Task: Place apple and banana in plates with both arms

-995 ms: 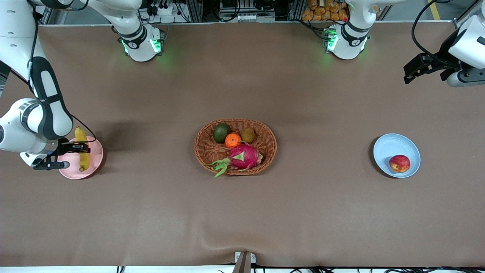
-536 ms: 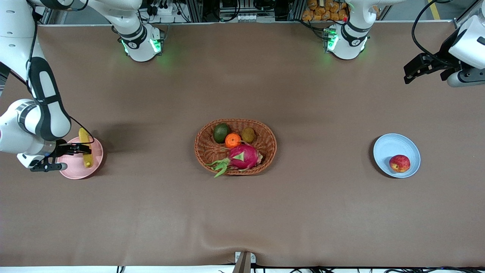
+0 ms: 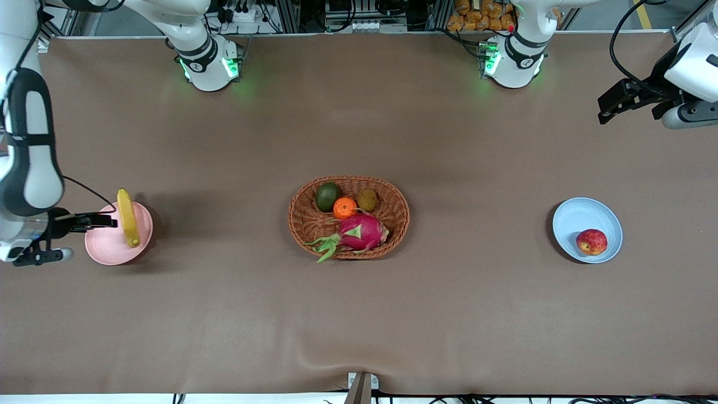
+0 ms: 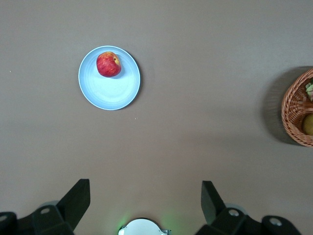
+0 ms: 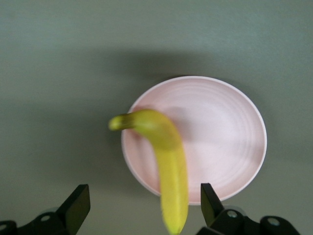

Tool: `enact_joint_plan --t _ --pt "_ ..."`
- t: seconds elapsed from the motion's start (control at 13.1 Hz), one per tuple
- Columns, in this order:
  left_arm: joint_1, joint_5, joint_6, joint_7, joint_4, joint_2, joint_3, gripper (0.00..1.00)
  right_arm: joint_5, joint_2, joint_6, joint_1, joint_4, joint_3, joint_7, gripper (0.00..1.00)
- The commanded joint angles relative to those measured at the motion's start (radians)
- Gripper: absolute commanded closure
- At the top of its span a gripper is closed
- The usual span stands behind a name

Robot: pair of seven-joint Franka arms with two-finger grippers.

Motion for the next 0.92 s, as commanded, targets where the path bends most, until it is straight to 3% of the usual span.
enact_joint_plan --t 0.0,0.38,0.69,0.84 --pt "0.000 -0.013 -0.010 -0.004 -0.003 -0.010 0.003 0.00 0.019 -0.038 -0.137 0.040 0.094 -0.004 0.010 0.00" --pt "0.000 -0.013 -0.010 -0.004 -0.005 -0.010 0.003 0.00 0.025 -0.213 -0.229 0.160 0.099 0.009 0.390 0.00" --pt "0.002 -0.014 -0.008 -0.004 -0.005 -0.010 0.005 0.00 0.023 -0.349 -0.290 0.163 0.093 0.085 0.628 0.00" --pt "0.002 -0.014 -0.008 -0.004 -0.005 -0.009 0.005 0.00 0.014 -0.395 -0.317 0.155 0.093 0.107 0.650 0.00"
